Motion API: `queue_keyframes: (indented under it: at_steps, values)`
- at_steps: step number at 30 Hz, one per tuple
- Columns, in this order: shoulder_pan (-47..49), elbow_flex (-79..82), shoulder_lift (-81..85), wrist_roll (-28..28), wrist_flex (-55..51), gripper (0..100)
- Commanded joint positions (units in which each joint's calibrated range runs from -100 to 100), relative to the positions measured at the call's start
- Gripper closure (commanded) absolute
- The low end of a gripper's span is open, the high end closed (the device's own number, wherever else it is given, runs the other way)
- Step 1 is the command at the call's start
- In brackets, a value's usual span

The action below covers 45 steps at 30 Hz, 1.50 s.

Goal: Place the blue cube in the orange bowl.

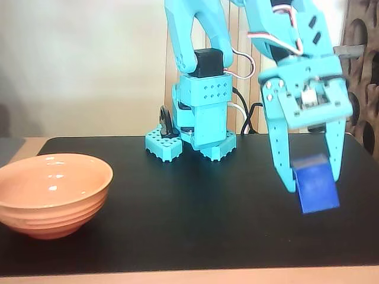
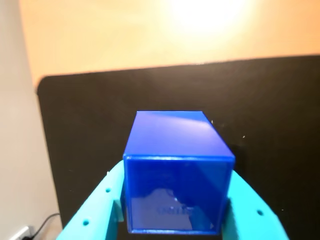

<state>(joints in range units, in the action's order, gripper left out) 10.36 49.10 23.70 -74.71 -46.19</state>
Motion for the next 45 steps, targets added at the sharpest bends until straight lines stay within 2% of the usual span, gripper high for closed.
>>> queue_keyframes:
  at_steps: [1, 18, 24, 45]
  values:
    - [-3.74, -3.73, 8.63, 2.43, 1.16, 88]
    - [-20.19, -2.91, 20.56, 8.99, 0.98, 88]
    - [-29.32, -2.91, 23.04, 11.14, 0.98, 88]
    - [-53.09, -2.82, 26.27, 14.40, 0.98, 88]
